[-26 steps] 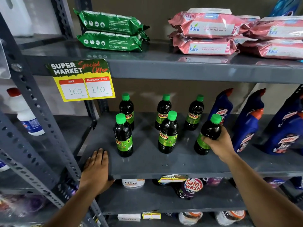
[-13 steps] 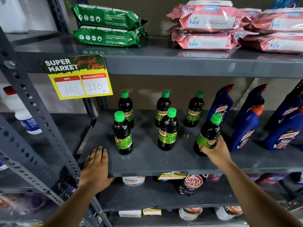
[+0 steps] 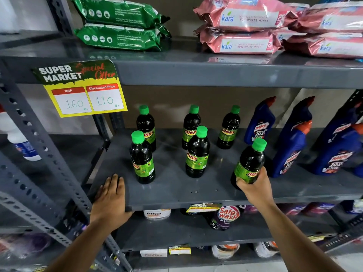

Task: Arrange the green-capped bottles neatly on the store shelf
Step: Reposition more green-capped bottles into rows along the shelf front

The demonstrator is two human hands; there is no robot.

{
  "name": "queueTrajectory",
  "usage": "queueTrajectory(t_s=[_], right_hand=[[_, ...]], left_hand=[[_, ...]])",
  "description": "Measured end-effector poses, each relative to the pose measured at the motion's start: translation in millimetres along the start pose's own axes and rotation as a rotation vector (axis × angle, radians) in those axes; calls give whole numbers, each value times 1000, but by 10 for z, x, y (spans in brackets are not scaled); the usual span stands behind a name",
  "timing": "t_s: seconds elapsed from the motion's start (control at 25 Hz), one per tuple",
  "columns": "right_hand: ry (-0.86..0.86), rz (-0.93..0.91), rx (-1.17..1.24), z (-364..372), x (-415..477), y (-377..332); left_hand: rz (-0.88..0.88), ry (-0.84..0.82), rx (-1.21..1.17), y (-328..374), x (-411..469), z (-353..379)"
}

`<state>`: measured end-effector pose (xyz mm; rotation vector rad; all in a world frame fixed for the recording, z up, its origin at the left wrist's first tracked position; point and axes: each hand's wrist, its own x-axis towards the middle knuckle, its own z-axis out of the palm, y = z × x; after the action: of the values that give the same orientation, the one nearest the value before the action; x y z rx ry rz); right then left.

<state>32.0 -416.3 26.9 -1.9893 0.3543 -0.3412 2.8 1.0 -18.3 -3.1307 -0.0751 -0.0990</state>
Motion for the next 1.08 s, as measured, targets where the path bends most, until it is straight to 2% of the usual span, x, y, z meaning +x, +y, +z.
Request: queueTrajectory(t_s=[0.28,0.36,0.44,0.48,0.6,0.68,0.84,0.96,1.08], right_hand=[[-16,-30,29,18,-5,27],[86,-123,25,30,-160,76],[260,-270,-85,128,-430,106],[288,-361,-158,212,-564,100],[142,-559,-223,575,-742,-16],[26,-495,-142,799,-613,-246],[-30,-178,78,1166,-250,-672],[5,-131,89,1241,-116,-744],[-70,-131,98,1184,-91,-693]], left_hand=[[11,7,5,-20,0,15],[9,-4,16,-21,4,19],[3,-3,30,-14,10,25],[0,-9,33,-9,13,24],[3,-4,40,0,3,1],[0,-7,30,13,-8,-32],[4,-37,41,45,-7,-76],[-11,-61,-4,56,-15,-120],[-12,-51,-11,55,-21,-128]])
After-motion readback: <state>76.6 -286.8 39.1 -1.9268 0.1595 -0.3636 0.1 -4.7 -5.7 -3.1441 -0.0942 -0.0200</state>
